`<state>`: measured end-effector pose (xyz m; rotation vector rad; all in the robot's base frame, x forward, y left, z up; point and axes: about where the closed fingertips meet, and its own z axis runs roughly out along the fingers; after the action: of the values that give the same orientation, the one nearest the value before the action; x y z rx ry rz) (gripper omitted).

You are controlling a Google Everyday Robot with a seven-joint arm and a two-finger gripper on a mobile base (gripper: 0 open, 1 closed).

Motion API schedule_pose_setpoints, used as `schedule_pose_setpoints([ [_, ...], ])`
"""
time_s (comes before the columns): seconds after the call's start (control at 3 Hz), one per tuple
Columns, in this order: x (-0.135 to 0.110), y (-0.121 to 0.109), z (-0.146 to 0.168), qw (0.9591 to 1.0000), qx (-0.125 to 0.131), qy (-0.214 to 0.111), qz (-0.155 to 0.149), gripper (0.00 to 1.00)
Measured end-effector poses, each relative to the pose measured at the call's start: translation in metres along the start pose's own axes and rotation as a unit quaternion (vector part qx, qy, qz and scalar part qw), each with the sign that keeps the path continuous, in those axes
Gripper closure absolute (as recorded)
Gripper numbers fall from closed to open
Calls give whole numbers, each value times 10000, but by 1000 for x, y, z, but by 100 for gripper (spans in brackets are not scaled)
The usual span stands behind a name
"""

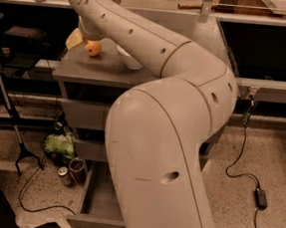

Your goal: Place orange into bottom drawer

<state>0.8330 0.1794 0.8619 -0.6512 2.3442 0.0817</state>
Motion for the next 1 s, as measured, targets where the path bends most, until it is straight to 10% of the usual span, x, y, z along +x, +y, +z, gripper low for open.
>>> schedule_pose_setpoints([
  [1.0,-1,20,9,9990,-306,-38,-336,68],
])
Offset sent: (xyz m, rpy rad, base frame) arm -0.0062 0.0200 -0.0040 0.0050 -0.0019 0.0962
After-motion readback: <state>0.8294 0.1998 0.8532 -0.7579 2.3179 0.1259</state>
